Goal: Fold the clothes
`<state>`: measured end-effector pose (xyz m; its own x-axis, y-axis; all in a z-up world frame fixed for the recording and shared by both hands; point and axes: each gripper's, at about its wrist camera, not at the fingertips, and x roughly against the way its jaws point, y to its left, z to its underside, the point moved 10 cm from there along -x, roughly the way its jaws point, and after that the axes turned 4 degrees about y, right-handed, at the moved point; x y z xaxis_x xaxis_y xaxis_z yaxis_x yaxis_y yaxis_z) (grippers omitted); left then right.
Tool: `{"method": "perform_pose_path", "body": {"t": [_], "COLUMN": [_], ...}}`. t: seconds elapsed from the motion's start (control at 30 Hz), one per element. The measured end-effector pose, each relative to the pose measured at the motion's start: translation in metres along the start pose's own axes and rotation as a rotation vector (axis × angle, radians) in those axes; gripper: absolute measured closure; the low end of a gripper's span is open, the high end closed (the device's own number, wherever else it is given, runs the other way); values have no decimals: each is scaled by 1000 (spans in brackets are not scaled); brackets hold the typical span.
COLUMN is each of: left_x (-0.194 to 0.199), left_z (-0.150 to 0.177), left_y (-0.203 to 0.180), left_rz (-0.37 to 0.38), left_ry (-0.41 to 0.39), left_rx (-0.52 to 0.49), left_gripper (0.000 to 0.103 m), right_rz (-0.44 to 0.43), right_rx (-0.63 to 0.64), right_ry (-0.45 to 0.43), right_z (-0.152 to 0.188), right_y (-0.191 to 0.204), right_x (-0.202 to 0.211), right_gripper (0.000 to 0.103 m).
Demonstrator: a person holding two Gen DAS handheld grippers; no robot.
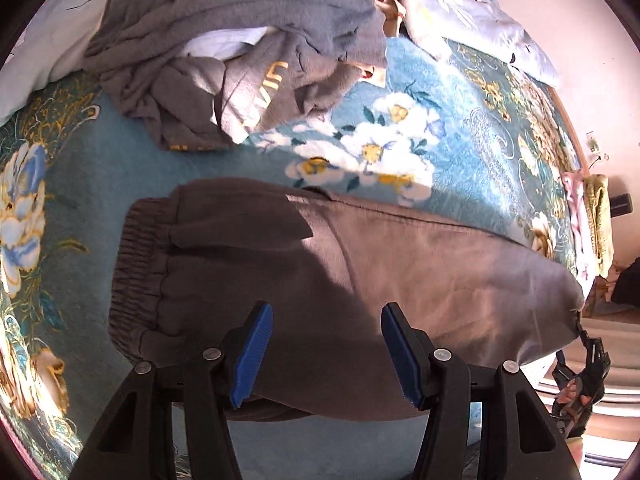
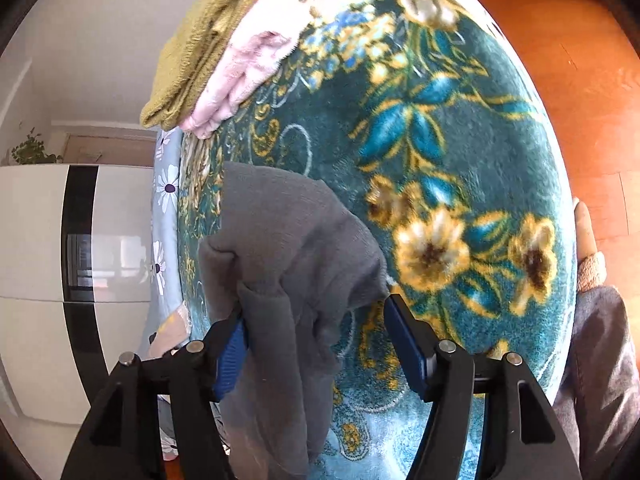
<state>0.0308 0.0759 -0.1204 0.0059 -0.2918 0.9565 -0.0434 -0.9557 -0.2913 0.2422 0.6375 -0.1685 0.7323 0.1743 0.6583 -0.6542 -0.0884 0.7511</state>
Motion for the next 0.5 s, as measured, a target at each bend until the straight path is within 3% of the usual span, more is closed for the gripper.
{"method": "perform_pose_path", "body": {"t": [0.27, 0.43, 0.5], "left_x": [-7, -8, -14], "left_z": [14, 35, 37], "left_y": [-17, -20, -20], "left_rz": [35, 63, 68], "left_ry": [33, 57, 69], "left_rx": [0, -11, -5], "left_gripper": [42, 42, 42], "right_rz": [-232, -269, -244], "right_rx": [-224, -343, -331], "right_ry": [13, -43, -45], "right_z": [1, -16, -19], "right_y": [4, 1, 4], "right_x": [-19, -23, -24], "right_gripper": [35, 33, 41]}}
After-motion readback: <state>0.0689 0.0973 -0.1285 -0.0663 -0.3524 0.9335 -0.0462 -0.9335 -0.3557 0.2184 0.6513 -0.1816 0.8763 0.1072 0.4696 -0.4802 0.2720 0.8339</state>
